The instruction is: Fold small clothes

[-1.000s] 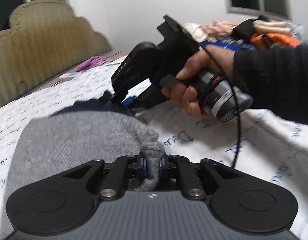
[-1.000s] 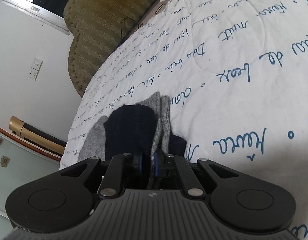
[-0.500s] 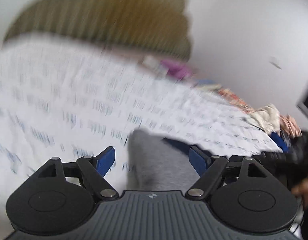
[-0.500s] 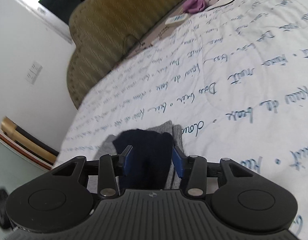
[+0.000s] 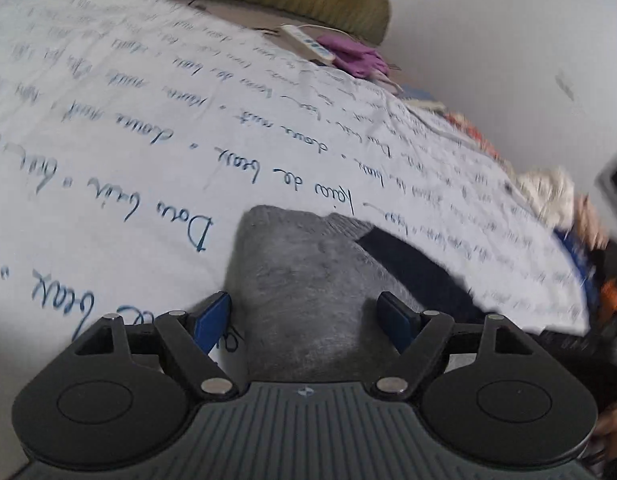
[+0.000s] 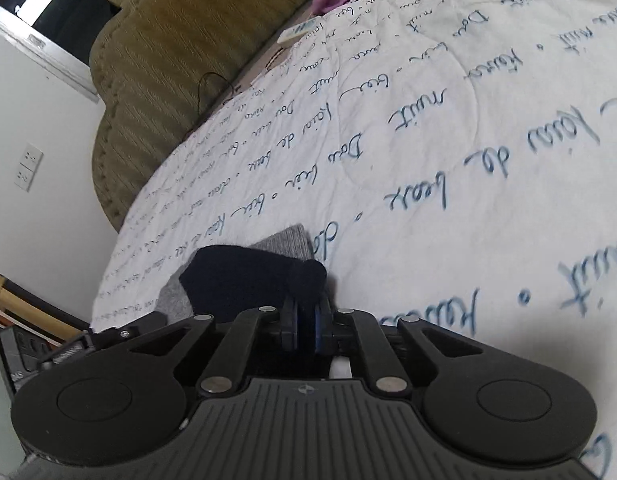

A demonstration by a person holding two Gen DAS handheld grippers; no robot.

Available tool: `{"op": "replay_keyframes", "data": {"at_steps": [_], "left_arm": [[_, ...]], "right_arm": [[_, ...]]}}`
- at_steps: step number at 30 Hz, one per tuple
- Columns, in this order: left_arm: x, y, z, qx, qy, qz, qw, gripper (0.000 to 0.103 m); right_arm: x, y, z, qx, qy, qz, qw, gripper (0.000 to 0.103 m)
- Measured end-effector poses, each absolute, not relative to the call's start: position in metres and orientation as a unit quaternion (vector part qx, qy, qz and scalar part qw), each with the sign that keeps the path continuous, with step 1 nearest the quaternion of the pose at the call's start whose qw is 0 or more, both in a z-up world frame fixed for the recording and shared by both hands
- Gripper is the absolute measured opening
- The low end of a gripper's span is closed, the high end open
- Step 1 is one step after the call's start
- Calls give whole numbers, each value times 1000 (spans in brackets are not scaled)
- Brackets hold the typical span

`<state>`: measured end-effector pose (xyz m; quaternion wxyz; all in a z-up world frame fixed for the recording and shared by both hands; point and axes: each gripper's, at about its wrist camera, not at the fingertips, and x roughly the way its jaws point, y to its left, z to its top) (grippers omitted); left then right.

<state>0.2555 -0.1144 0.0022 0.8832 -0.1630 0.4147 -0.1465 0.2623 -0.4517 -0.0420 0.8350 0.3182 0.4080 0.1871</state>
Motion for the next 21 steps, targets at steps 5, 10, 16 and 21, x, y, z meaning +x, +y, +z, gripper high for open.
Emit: {"op": "replay_keyframes", "data": {"at_steps": [5,10,16,21], "left_arm": [[235,-103,17,-140,405,-136,893,76],[160,-72,16,-151,432,-171,873,76],[92,-84,5,-107,436,-201,870,76],[102,-82,7,-134,453,-203,858,29]], "right_arm": [[231,-449,-25,335,389,172,841,52],[140,-460,-11,345,381,195,835,60],[70,-447,-19,358,402,220,813,39],[70,-434,-23,365,410,201,812,11]]}}
